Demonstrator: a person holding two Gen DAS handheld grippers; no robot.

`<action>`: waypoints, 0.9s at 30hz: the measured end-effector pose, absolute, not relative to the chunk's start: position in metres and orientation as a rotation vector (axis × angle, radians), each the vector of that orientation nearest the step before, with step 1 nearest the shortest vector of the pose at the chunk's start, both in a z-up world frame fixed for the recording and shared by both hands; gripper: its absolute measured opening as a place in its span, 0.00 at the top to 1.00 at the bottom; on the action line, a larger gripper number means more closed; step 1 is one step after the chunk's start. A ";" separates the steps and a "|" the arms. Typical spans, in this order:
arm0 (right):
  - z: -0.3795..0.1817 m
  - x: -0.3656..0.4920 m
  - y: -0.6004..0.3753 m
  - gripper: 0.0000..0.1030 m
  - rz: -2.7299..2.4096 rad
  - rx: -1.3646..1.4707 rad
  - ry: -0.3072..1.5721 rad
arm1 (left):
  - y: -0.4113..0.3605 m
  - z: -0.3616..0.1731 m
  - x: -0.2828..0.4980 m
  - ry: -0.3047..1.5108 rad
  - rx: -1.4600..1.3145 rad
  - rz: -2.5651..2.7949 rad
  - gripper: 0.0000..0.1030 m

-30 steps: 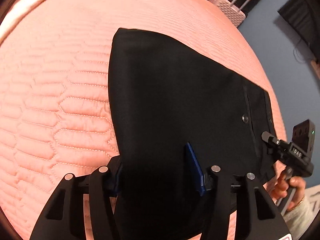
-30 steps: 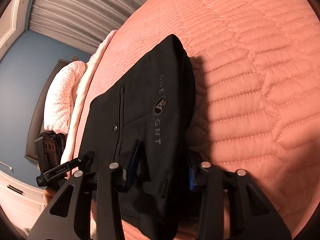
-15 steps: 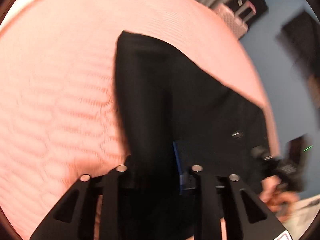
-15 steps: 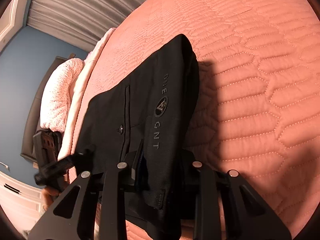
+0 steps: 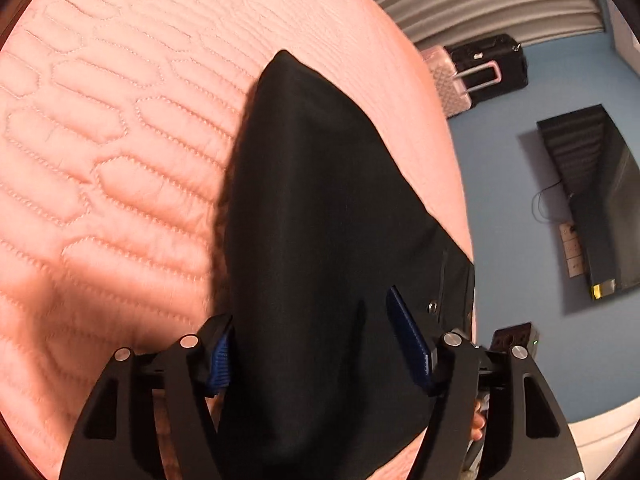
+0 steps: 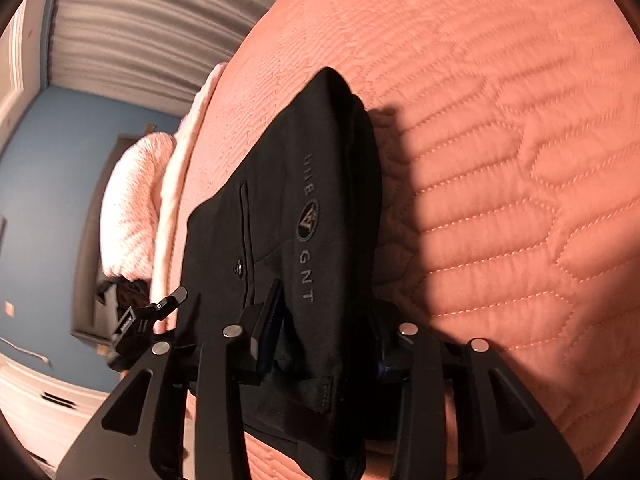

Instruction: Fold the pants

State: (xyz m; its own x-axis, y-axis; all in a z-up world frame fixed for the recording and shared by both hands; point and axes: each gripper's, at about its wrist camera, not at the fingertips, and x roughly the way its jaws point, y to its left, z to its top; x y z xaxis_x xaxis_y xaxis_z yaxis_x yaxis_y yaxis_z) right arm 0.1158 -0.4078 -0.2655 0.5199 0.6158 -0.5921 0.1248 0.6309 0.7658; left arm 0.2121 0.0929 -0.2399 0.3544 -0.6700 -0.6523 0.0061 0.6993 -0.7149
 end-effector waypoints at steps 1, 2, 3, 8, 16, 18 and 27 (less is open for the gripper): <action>-0.264 0.116 -0.406 0.67 0.338 0.849 1.005 | 0.089 -0.238 0.211 1.139 -0.658 -0.474 0.53; -0.261 0.115 -0.404 0.70 0.340 0.829 1.002 | 0.084 -0.233 0.208 1.140 -0.584 -0.436 0.65; -0.257 0.114 -0.403 0.74 0.339 0.820 0.999 | 0.078 -0.229 0.205 1.135 -0.568 -0.443 0.77; -0.222 0.101 -0.394 0.80 0.328 0.733 0.988 | 0.063 -0.190 0.191 1.084 -0.537 -0.484 0.90; -0.163 0.131 -0.394 0.83 0.348 0.678 0.909 | 0.042 -0.131 0.221 1.022 -0.490 -0.532 0.91; -0.148 0.152 -0.393 0.83 0.367 0.656 0.881 | 0.039 -0.113 0.240 0.986 -0.449 -0.536 0.91; -0.079 0.288 -0.385 0.83 0.396 0.512 0.718 | 0.022 -0.037 0.373 0.789 -0.303 -0.539 0.90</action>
